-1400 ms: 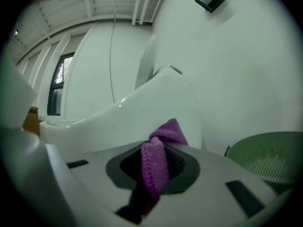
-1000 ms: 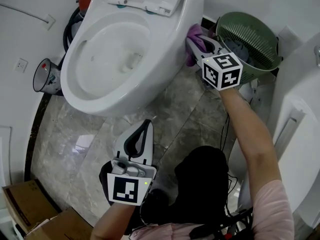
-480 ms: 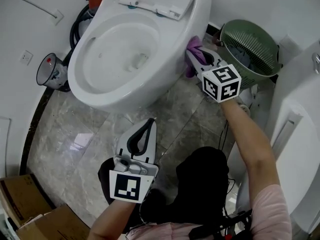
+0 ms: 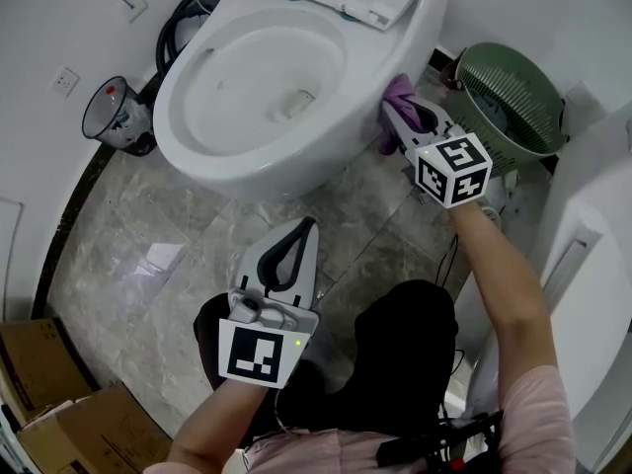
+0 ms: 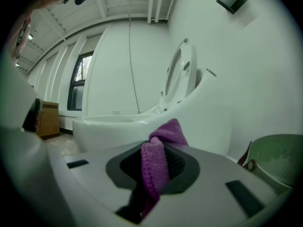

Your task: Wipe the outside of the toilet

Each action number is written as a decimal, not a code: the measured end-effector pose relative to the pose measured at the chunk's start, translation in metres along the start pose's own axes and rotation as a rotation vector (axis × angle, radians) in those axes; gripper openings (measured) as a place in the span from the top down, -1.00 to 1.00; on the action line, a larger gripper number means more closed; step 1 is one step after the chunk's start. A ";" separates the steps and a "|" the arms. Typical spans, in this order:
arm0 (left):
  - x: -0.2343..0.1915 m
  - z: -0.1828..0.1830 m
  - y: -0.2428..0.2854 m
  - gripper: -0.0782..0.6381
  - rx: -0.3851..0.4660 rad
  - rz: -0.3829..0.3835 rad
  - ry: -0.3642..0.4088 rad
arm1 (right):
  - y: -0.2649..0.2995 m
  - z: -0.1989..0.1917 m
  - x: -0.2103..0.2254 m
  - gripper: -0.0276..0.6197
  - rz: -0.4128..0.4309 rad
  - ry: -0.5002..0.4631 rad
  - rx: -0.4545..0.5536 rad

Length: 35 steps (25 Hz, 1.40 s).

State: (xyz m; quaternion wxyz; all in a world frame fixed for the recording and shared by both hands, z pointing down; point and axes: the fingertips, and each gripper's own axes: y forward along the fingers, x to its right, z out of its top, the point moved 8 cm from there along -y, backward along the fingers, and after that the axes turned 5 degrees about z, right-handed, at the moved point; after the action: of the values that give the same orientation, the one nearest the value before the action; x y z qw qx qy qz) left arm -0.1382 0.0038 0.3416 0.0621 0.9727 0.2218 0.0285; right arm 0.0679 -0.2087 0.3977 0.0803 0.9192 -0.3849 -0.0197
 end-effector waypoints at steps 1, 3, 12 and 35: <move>-0.001 0.000 -0.002 0.76 0.002 0.002 -0.001 | 0.000 0.000 -0.003 0.73 0.007 -0.003 -0.001; -0.003 0.000 -0.005 0.76 0.006 0.006 -0.002 | 0.000 0.001 -0.010 0.73 0.019 -0.008 -0.001; -0.007 0.004 -0.020 0.76 0.028 0.023 -0.004 | -0.001 0.003 -0.040 0.73 0.079 -0.031 -0.006; -0.030 0.010 -0.059 0.76 0.075 0.101 -0.014 | 0.007 0.004 -0.134 0.73 0.295 -0.079 -0.001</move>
State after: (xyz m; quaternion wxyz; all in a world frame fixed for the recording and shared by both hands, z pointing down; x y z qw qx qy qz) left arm -0.1900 0.0421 0.3233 0.0255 0.9845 0.1729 0.0163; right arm -0.0318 -0.1188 0.3910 0.0678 0.8510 -0.5188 -0.0442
